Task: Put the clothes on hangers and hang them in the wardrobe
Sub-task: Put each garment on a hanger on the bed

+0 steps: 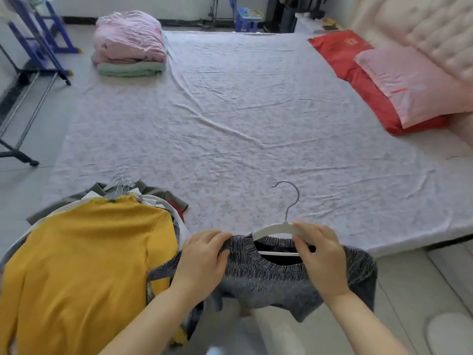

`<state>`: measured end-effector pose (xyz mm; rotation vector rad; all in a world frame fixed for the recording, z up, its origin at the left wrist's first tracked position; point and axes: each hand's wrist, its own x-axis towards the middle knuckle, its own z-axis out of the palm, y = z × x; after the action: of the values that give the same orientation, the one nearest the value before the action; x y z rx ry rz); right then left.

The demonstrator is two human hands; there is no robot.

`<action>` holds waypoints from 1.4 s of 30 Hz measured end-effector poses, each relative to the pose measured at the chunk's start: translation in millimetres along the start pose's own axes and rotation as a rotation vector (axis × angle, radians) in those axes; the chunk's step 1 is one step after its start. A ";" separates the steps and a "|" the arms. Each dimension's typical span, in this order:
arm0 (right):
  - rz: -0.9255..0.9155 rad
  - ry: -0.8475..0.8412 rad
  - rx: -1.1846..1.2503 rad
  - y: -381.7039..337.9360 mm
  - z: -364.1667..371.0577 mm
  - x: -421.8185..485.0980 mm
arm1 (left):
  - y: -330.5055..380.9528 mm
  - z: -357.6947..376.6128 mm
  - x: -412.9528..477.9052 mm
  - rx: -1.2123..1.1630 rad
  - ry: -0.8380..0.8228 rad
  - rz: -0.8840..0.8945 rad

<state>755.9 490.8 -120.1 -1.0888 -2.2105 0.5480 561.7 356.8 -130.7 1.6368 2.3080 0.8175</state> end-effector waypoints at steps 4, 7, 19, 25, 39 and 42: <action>-0.041 -0.110 0.094 34.9 47.8 72.4 | -23.4 23.7 59.1 0.013 0.022 -0.160; -0.048 -0.199 0.125 56.8 84.8 121.2 | -46.9 44.3 98.5 0.014 0.036 -0.289; 0.061 -0.389 0.124 136.6 240.1 235.4 | -165.1 134.5 221.3 0.038 -0.056 -0.426; 0.175 -0.656 -0.103 159.8 309.9 250.2 | -209.8 176.9 240.8 0.101 -0.137 -0.517; 0.137 -0.909 -0.187 111.1 254.3 173.6 | -174.4 130.0 192.1 0.166 -0.193 -0.516; 0.089 -0.933 -0.175 80.9 234.2 170.9 | -150.1 96.8 183.5 0.178 -0.133 -0.503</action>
<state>561.1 653.8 -281.7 -1.1596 -3.0520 1.0815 417.0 520.9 -263.8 1.0405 2.5796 0.3897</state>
